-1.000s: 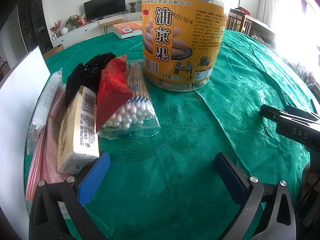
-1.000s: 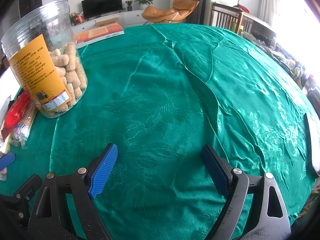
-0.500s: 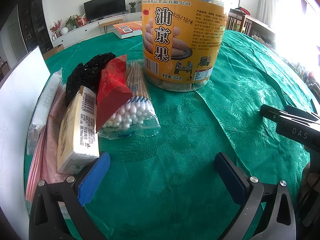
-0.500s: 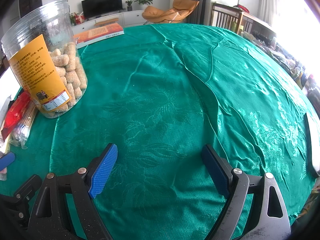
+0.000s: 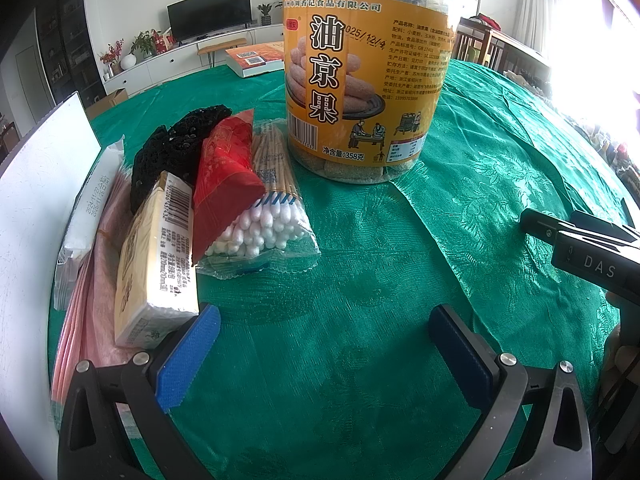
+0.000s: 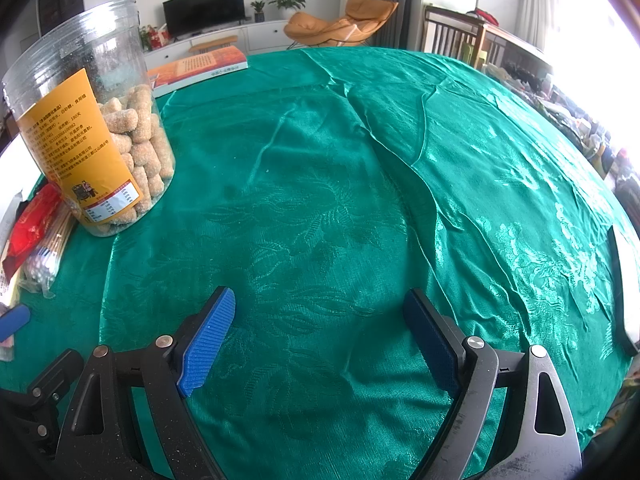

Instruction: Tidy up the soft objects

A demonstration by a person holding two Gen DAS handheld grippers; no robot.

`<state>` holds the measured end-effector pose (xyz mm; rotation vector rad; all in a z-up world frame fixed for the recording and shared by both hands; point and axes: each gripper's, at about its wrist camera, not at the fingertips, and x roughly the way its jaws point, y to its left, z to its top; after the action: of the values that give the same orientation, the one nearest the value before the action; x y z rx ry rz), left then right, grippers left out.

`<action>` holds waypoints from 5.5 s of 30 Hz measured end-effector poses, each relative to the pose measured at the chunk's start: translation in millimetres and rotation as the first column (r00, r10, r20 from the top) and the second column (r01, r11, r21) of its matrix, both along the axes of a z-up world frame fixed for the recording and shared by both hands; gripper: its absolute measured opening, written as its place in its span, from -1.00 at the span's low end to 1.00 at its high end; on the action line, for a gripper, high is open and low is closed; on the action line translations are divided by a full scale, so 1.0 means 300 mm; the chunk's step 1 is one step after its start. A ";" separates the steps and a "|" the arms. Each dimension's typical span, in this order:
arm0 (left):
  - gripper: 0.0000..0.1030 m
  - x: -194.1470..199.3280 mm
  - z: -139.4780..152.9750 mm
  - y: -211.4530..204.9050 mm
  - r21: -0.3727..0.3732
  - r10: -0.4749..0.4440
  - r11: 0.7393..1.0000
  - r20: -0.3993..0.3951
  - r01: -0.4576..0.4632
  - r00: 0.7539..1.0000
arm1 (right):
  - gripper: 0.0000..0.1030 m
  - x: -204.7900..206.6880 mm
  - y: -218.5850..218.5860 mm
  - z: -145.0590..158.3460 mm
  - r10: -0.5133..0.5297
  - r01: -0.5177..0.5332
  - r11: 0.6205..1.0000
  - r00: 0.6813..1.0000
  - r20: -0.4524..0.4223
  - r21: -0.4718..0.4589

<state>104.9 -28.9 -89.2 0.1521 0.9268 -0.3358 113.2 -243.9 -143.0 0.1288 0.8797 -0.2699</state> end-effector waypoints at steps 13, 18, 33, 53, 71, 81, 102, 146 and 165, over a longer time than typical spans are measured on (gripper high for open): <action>1.00 0.002 -0.002 0.000 0.000 0.000 1.000 -0.001 0.000 1.000 | 0.71 0.000 0.000 0.000 0.000 0.000 1.000 1.000 0.000 0.000; 1.00 0.001 0.001 0.000 0.000 0.000 1.000 -0.001 0.000 1.000 | 0.71 0.000 0.001 0.000 0.000 0.000 1.000 1.000 0.000 0.000; 1.00 0.002 0.000 0.000 0.000 -0.001 1.000 -0.001 0.001 1.000 | 0.71 0.000 0.001 0.000 0.000 0.000 1.000 1.000 0.000 0.000; 1.00 0.003 -0.001 -0.001 0.000 -0.001 1.000 -0.002 0.001 1.000 | 0.71 0.000 0.001 0.000 0.000 0.000 1.000 1.000 0.000 0.000; 1.00 0.004 -0.002 -0.001 -0.001 -0.001 1.000 -0.003 0.001 1.000 | 0.71 -0.001 0.001 0.000 0.000 0.000 1.000 1.000 0.000 0.000; 1.00 0.004 -0.003 -0.001 -0.001 -0.002 1.000 -0.003 0.002 1.000 | 0.71 0.000 0.001 0.000 0.000 0.000 1.000 1.000 0.000 0.000; 1.00 0.005 -0.004 -0.002 -0.001 -0.002 1.000 -0.003 0.002 1.000 | 0.71 -0.001 0.001 0.000 0.000 0.000 1.000 1.000 0.000 0.001; 1.00 -0.030 0.046 0.015 0.020 -0.013 1.000 -0.059 0.014 0.998 | 0.71 -0.002 0.002 0.000 -0.001 0.001 1.000 1.000 -0.001 0.000; 0.09 0.233 0.263 0.077 0.064 -0.042 0.997 -0.088 0.048 0.995 | 0.71 -0.001 0.002 0.000 -0.001 0.001 1.000 1.000 -0.001 -0.001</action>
<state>174.8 -5.8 -10.2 0.2210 1.0219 -0.3562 112.8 -243.2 -142.8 0.1282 0.8803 -0.2711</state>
